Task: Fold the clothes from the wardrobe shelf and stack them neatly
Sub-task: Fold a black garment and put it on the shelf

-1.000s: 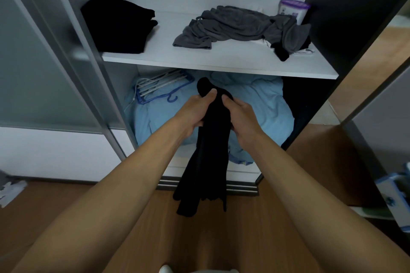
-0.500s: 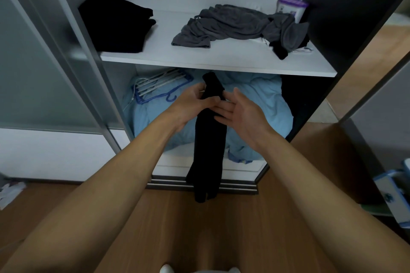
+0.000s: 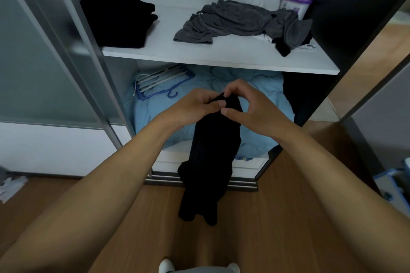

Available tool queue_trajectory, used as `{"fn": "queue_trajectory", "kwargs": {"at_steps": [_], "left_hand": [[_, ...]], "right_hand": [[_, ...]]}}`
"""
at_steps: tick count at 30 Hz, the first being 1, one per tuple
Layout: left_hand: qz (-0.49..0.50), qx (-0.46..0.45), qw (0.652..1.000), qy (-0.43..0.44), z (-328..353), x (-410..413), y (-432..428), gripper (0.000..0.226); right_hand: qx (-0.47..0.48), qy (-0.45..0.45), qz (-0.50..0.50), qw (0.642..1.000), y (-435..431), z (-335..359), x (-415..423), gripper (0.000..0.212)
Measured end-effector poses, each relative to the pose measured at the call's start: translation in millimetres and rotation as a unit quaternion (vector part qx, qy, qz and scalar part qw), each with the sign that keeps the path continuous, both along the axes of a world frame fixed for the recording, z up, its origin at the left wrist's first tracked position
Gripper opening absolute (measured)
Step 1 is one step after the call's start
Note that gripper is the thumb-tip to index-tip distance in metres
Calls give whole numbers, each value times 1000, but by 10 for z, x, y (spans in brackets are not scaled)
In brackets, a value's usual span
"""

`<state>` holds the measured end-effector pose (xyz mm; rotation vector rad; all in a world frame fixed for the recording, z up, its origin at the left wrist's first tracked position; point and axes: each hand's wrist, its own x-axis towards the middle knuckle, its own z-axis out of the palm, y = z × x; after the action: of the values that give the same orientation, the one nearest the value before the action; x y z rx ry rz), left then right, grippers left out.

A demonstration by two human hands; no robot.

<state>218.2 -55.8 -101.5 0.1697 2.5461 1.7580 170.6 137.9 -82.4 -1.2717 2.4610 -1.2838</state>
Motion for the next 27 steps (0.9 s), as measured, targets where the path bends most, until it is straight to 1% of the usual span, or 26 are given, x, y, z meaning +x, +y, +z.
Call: {"fn": "queue_trajectory", "kwargs": {"at_steps": [4, 6, 7, 9, 11, 13, 16, 20, 21, 23, 27], "left_hand": [[-2, -21, 1000, -15, 54, 81, 17, 40], [-10, -27, 999, -23, 74, 98, 21, 31], [-6, -29, 999, -25, 92, 108, 17, 30], [4, -25, 999, -30, 123, 125, -3, 45], [-2, -28, 999, -27, 147, 148, -25, 55], [-10, -35, 999, -27, 143, 160, -34, 57], [-12, -41, 998, -44, 122, 162, -28, 50], [-44, -8, 997, -66, 166, 181, -22, 14], [-61, -14, 996, -71, 174, 177, -28, 13], [-78, -33, 993, -77, 172, 160, -23, 19], [-34, -53, 997, -50, 173, 136, 44, 10]], "right_hand": [[20, -17, -3, 1000, -5, -45, 4, 31], [13, -20, 12, 1000, -28, -59, 21, 38], [3, -19, 14, 1000, -39, -66, 32, 37], [-26, -16, 1, 1000, -53, -73, 57, 30], [-51, -27, -12, 998, -62, -73, 68, 23], [-55, -37, -15, 998, -73, -84, 82, 19], [-40, -38, -7, 998, -74, -118, 91, 14], [-25, -13, -5, 1000, -50, -174, 76, 10], [-28, -6, -12, 1000, -46, -187, 71, 11], [-36, 1, -34, 999, -41, -213, 71, 14], [-62, -11, -64, 996, -24, -202, 99, 22]]}}
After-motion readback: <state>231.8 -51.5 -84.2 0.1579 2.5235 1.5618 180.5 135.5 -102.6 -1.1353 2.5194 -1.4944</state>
